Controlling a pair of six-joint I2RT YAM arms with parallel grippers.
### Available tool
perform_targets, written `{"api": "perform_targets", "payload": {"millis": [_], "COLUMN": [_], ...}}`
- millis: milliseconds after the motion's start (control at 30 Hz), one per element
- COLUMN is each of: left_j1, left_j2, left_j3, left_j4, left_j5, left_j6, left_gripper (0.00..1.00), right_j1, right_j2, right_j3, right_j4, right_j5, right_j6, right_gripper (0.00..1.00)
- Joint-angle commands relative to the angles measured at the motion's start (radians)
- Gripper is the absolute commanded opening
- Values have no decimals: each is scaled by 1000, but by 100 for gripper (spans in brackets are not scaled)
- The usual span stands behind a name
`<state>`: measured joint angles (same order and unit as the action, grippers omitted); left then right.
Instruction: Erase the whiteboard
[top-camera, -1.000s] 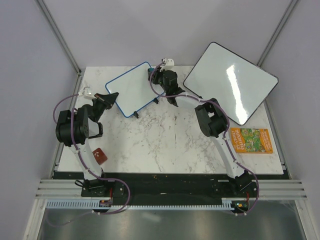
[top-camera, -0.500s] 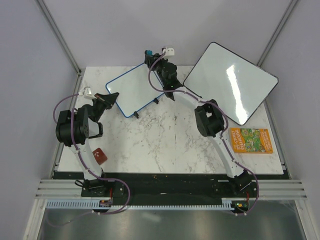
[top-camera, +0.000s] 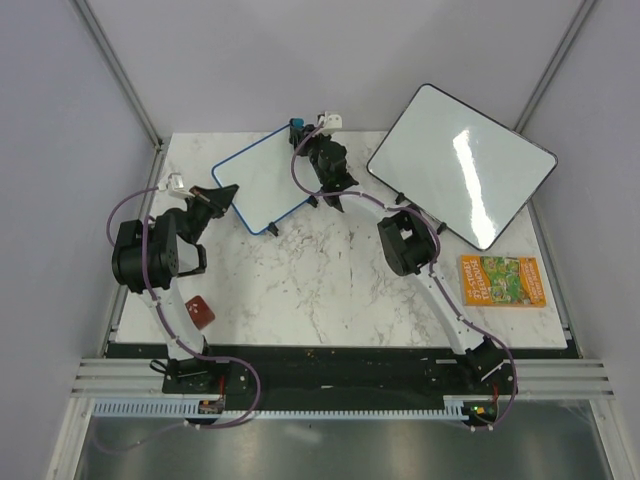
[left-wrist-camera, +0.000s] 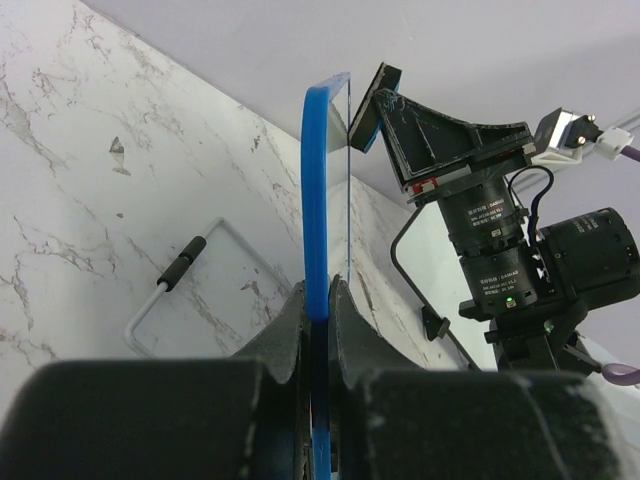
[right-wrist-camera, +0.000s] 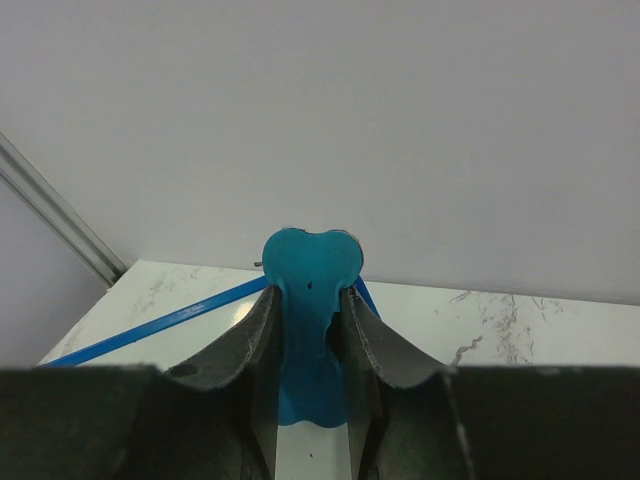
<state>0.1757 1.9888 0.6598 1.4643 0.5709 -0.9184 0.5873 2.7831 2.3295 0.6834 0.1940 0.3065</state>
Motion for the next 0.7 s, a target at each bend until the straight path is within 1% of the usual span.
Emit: {"api": "perform_targets", "payload": {"millis": [0,267,367,500,600,667], "left_j1": [-30,-28,-30,-30,-30,-30], "left_j2": [13,11,11,15,13,15], "left_j3": [-29,-29,-29,-26,-28,-28], "left_j4": [199,199,199,199,200,199], "left_j5": [106,104,106,104,106,104], "left_j6": [131,131,131,128,130,130], "left_gripper": [2,2,2,2,2,2], "right_j1": [3,2,3,3,3,5], "right_j2": [3,-69,-85,-143,-184,-204], "right_j3": [42,-97,-114,-238,-304,-300], "right_j4": [-10,2,-24,1,-57,-158], "right_j5": [-1,-30,-39,-50,-53,-86], "right_j6": [-13,17,20,74,109,100], "right_gripper": [0,0,0,0,0,0]}}
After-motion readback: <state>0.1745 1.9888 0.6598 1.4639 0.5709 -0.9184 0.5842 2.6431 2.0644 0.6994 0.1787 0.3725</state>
